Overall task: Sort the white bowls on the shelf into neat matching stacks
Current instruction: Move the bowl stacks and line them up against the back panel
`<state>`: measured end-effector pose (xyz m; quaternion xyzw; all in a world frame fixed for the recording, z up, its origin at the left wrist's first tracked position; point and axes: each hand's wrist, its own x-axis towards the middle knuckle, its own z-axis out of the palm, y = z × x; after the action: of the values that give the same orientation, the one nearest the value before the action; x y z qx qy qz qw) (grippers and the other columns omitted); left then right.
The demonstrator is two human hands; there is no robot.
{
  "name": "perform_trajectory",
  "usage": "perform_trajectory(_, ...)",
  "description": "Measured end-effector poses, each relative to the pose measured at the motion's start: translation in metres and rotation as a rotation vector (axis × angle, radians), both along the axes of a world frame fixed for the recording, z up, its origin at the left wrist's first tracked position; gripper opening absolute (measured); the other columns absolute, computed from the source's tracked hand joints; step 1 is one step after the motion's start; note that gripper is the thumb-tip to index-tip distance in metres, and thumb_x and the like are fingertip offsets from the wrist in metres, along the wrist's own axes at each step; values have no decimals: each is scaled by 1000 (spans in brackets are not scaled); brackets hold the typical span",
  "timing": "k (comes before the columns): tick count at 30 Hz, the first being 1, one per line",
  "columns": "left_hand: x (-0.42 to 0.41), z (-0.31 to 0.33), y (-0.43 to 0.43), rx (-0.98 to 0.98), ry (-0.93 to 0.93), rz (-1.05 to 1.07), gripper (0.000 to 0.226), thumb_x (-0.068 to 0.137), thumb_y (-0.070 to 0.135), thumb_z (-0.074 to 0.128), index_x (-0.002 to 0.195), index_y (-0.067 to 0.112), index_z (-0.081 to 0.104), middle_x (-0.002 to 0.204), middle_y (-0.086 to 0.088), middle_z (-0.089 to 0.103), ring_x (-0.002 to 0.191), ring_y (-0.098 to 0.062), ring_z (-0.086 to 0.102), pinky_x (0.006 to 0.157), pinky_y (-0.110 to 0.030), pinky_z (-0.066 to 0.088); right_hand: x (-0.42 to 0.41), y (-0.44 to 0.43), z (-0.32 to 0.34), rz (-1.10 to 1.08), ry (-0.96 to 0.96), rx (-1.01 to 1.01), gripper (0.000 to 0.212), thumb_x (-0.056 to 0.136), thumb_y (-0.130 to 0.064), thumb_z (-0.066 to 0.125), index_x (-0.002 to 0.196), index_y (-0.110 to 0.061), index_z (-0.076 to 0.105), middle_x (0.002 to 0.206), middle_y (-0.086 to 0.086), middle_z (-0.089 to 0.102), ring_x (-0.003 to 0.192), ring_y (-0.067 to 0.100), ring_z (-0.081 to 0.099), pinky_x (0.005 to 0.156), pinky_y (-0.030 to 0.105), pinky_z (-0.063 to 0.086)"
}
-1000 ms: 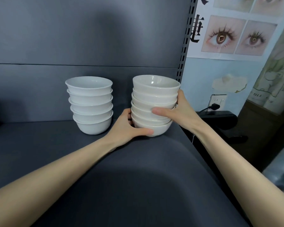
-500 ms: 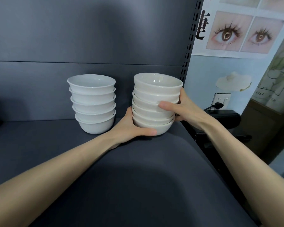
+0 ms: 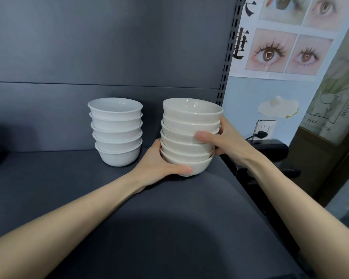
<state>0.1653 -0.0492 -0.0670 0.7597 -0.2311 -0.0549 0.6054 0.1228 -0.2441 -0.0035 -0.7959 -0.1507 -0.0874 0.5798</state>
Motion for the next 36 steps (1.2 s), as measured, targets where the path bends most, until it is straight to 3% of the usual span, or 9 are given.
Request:
perform_trajectory(7,-40,19,15,-45,-34,10,92,46,22,94,126,21,49,111,14,68,98,2,65,75,-17,53,-44,21,21,-14,-66,1,32,82,-18,72,97,-37,51,79,-32,68,77,-9,66,56,23,57)
perform_trajectory(11,-71,31,36,-69,-97,-20,67,59,0,87,111,29,55,99,24,71,93,6,65,70,-9,50,-76,44,30,3,-111,-3,29,86,-11,62,92,-37,52,75,-31,68,73,-9,66,60,24,57)
perform_trajectory(15,-97,37,64,-90,-104,13,70,58,2,88,115,26,54,97,24,70,90,9,64,68,-7,48,-102,73,36,62,-141,5,25,78,-21,66,91,-39,54,78,-29,69,76,-7,67,64,29,58)
perform_trajectory(23,-148,48,132,-92,-120,210,79,52,9,92,118,24,53,103,16,71,93,4,66,71,-9,50,-111,130,43,216,-122,30,47,69,-29,80,105,-39,50,90,-29,69,84,-6,67,59,23,56)
perform_trajectory(27,-180,46,163,-76,-104,343,88,39,29,93,118,28,54,107,20,69,97,3,65,75,-14,52,-112,161,42,305,-75,47,79,54,-50,77,123,-32,46,112,-16,67,94,0,67,61,24,55)
perform_trajectory(33,-237,45,209,-73,-102,530,71,56,7,90,115,27,56,101,23,70,93,5,65,70,-6,49,-120,224,34,515,-57,57,71,58,-36,85,119,-30,48,101,-20,70,91,-2,67,60,20,55)
perform_trajectory(36,-262,45,240,-68,-110,629,66,56,7,89,110,29,56,99,25,69,91,6,65,68,-6,48,-130,262,35,645,-58,40,44,66,-29,75,102,-38,51,88,-28,70,85,-5,67,62,26,59)
